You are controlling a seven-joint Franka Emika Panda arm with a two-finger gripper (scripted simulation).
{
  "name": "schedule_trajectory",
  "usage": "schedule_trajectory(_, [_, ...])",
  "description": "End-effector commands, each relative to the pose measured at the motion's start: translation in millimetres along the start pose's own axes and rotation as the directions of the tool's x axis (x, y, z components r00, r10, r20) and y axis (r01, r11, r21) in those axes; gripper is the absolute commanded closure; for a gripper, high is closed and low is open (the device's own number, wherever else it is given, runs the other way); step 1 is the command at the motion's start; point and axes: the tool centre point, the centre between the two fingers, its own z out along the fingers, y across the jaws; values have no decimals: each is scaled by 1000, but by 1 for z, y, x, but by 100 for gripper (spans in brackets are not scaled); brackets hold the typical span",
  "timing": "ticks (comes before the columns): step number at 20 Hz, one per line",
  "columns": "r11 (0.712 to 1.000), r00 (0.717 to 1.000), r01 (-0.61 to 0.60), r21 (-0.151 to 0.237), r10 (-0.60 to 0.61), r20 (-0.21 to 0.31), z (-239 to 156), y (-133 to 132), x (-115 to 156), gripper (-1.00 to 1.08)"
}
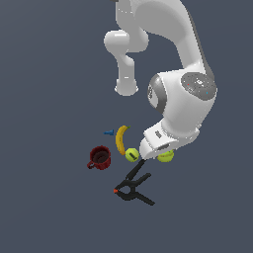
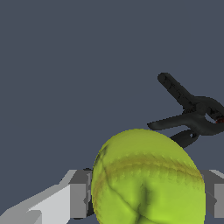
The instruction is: Pick up a designated object from a clutter of objects.
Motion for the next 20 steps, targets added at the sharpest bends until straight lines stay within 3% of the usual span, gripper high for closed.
schedule_trajectory(1, [1000, 1000, 1, 1, -1, -2, -27, 17, -8, 108])
schedule_trajectory(12, [1000, 1000, 1, 2, -1, -3, -134, 87, -40, 108])
schedule_trajectory(20, [1000, 1000, 0, 1, 0, -3, -180, 118, -51, 108])
